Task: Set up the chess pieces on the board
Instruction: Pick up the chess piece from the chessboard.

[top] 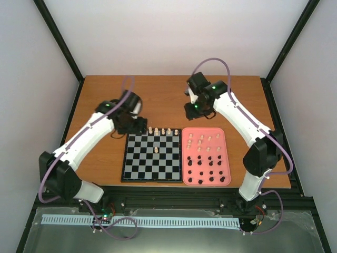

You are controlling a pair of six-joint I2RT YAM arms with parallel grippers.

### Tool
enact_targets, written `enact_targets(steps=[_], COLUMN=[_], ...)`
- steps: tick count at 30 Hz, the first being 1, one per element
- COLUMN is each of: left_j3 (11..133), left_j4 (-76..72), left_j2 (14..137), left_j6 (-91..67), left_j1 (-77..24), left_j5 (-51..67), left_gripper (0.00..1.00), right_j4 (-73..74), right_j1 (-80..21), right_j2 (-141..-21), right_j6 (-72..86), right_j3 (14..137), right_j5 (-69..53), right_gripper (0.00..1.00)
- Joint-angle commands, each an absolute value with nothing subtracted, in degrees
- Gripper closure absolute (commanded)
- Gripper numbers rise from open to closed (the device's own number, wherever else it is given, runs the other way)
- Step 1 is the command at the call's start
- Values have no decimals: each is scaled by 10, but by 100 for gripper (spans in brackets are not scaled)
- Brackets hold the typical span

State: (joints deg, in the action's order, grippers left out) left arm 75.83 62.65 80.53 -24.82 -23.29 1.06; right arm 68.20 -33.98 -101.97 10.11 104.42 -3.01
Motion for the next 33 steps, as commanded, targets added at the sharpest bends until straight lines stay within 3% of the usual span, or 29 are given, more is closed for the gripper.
enact_targets(steps=[1, 9, 11, 20, 33], left_j3=[751, 706, 700, 697, 701], left_j4=[636, 572, 559, 522, 500], left_j2=[839, 919, 933, 973, 1007], left_j6=[-245, -253, -252, -245, -242], left_j1=[-322, -385, -388, -393, -396], left_j5=[33, 37, 37, 49, 52], left_gripper=[20, 29, 36, 43, 60], right_j4=[671, 651, 649, 648, 647], right_j1=[-294, -240, -236, -229, -222], right_j2=[-1014, -1005, -1006, -1009, -1002], right_j6=[97, 90, 90, 87, 86], right_j3=[958, 903, 903, 904, 900], right_j5=[-26, -30, -31, -36, -32], right_gripper=[48, 48, 48, 48, 48])
